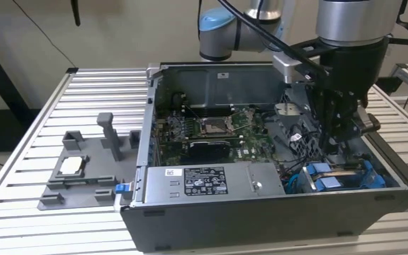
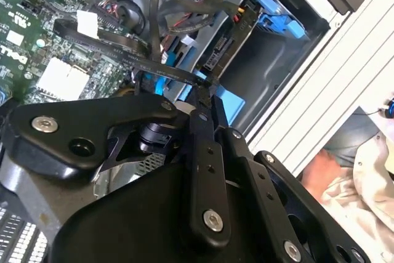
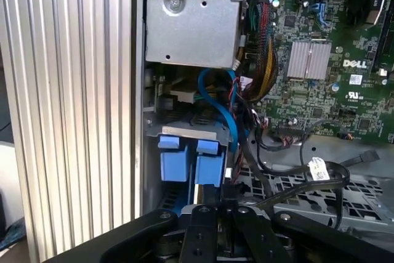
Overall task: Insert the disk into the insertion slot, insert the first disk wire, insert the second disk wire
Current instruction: 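Insert the second disk wire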
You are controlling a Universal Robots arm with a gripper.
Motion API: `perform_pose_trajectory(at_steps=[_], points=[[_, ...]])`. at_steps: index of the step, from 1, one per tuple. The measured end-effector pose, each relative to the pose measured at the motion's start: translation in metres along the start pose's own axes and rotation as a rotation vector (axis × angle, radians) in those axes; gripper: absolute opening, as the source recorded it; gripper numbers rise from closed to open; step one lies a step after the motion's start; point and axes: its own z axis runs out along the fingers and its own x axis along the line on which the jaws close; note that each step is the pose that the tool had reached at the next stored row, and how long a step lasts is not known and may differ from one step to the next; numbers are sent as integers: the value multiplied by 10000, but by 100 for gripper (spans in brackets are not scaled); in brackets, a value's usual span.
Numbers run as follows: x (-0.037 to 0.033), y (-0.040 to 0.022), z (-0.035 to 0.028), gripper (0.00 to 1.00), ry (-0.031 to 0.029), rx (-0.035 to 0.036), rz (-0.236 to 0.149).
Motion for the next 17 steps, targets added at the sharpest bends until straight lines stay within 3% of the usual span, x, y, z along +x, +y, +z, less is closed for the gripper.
perform_pose_trajectory(at_steps=[1,5,6,7,10,17], points=[[10,0,4,16,-79,5,15],[28,3,9,16,-793,51,158],[35,3,10,16,-943,61,188],[49,3,12,16,-1003,63,199],[92,-8,22,16,-1019,-20,195],[182,-76,56,16,-1092,-413,173]])
